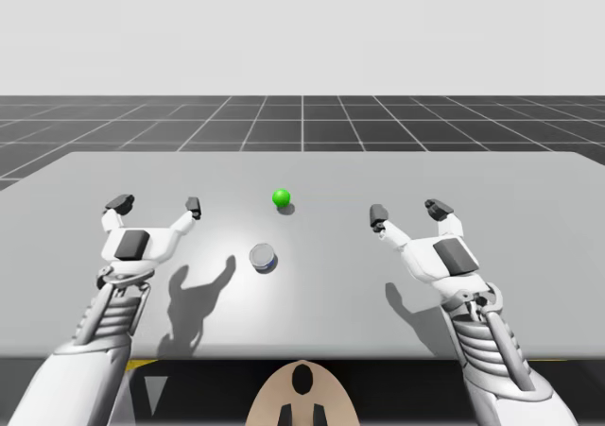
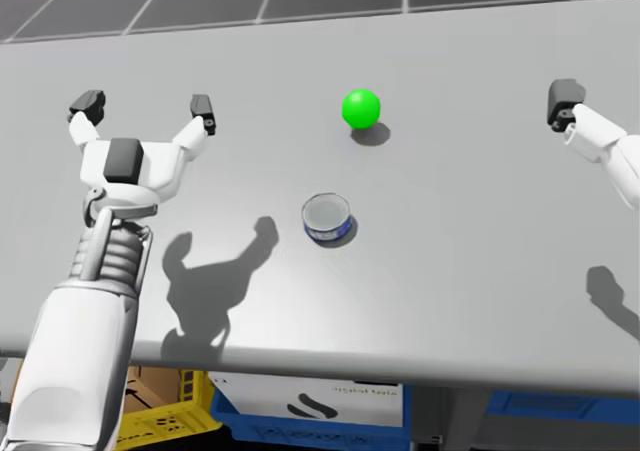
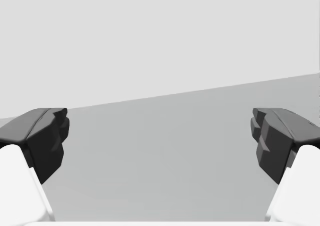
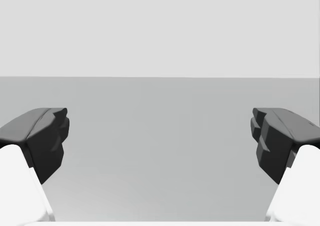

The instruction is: Watch the red light. When it turns green, pick up the object.

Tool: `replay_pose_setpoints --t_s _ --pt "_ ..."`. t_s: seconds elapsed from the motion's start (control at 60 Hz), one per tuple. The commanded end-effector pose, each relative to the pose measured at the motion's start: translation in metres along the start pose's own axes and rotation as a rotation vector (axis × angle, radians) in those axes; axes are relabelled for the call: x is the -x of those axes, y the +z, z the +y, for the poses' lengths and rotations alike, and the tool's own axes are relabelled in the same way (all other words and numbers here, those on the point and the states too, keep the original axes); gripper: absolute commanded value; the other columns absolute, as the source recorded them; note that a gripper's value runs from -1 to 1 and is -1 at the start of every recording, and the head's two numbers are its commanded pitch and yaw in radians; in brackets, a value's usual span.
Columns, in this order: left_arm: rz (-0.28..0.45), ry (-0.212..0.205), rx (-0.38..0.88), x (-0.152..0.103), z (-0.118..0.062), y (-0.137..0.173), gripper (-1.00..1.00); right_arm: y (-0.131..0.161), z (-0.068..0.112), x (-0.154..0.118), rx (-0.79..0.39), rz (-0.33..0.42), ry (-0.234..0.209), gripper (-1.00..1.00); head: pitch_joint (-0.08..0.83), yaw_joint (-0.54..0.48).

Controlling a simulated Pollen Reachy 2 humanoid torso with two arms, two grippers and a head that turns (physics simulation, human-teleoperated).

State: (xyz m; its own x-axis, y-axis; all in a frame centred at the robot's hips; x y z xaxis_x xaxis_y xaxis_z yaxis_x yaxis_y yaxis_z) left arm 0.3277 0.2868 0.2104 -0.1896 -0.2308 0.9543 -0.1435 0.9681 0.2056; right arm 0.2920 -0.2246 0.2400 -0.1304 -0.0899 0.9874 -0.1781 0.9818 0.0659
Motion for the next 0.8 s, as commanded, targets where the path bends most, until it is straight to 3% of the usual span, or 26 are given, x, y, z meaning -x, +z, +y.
replay_pose_setpoints --t_s 0.017,0.033,0.067,0.167,0.333,0.4,0.517,0.583,0.8 --pt "0.004 0.016 0.001 -0.007 0.0 0.003 -1.0 0.0 0.003 0.002 0.002 0.001 -0.007 -1.0 0.7 0.19" --pt "0.033 0.045 0.025 -0.009 0.0 0.005 -1.0 0.0 0.003 0.002 0.002 0.002 -0.006 -1.0 0.701 0.19" --pt "0.06 0.057 0.049 -0.011 0.001 0.007 -1.0 0.0 0.003 0.002 0.002 0.003 -0.005 -1.0 0.701 0.18" --pt "0.189 0.061 0.188 -0.021 -0.004 0.025 -1.0 0.0 0.003 0.003 0.005 0.004 -0.007 -1.0 0.702 0.18" --pt "0.313 0.095 0.406 -0.03 -0.017 0.059 -1.0 0.0 0.005 0.004 0.004 0.009 -0.007 -1.0 0.709 0.18" --pt "0.363 0.147 0.49 -0.027 -0.023 0.072 -1.0 0.0 0.005 0.004 0.004 0.01 -0.007 -1.0 0.71 0.18" --pt "0.402 0.201 0.583 -0.015 -0.037 0.086 -1.0 0.0 0.005 0.004 0.002 0.011 -0.007 -1.0 0.709 0.18" --pt "0.386 0.183 0.594 -0.009 -0.043 0.089 -1.0 0.0 0.005 0.004 0.002 0.01 -0.008 -1.0 0.708 0.18" --pt "0.409 0.215 0.655 0.011 -0.077 0.09 -1.0 0.0 0.004 0.003 0.0 0.009 -0.011 -1.0 0.707 0.18"
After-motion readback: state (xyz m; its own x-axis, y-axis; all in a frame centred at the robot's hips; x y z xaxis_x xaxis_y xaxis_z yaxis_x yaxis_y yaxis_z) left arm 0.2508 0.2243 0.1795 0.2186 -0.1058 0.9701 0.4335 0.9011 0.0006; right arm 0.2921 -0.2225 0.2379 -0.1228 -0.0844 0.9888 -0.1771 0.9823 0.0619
